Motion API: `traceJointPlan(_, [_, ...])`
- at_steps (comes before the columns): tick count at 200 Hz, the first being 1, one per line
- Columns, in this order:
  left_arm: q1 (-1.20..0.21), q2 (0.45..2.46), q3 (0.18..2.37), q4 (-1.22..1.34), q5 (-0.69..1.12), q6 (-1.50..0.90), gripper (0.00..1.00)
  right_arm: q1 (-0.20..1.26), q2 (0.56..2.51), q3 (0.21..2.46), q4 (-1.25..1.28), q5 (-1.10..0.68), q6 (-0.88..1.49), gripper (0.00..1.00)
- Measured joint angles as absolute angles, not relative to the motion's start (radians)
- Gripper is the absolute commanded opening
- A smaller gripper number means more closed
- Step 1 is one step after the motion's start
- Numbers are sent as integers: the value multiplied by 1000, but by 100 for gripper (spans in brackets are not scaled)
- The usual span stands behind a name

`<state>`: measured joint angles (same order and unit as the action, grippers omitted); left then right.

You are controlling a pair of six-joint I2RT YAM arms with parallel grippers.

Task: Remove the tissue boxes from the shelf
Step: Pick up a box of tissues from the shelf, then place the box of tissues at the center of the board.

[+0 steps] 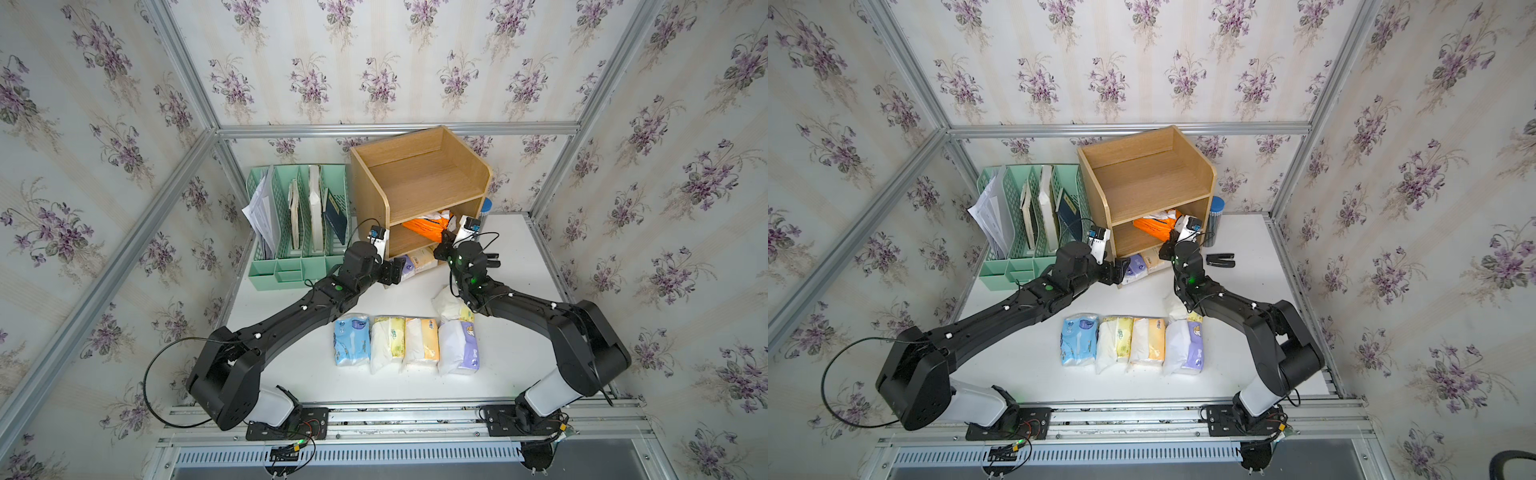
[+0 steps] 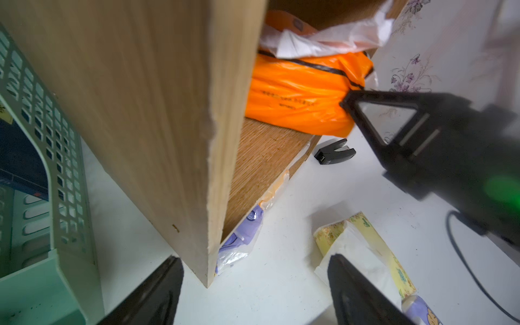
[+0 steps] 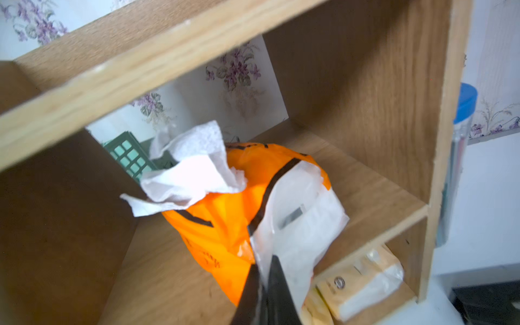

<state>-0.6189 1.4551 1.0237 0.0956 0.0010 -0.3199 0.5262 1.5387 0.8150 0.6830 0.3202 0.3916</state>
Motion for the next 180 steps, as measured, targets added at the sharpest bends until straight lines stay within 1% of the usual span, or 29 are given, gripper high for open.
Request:
traceJointPlan(63, [-606, 1492, 1045, 86, -93, -361, 85, 530, 1173, 524, 574, 280, 370, 0])
traceJointPlan(82, [-604, 1492, 1045, 86, -125, -378, 85, 567, 1095, 469, 539, 271, 369, 0])
traceJointPlan(94, [-601, 1491, 1045, 82, -144, -386, 85, 580, 1061, 445, 516, 243, 367, 0])
traceJointPlan(121, [-579, 1471, 1045, 52, -178, -397, 86, 600, 1018, 420, 447, 239, 363, 0])
traceJointPlan(136, [-560, 1451, 1041, 34, -169, -396, 86, 604, 997, 409, 411, 241, 360, 0])
traceJointPlan(180, [-498, 1383, 1028, -9, -180, -399, 86, 594, 925, 404, 270, 372, 395, 0])
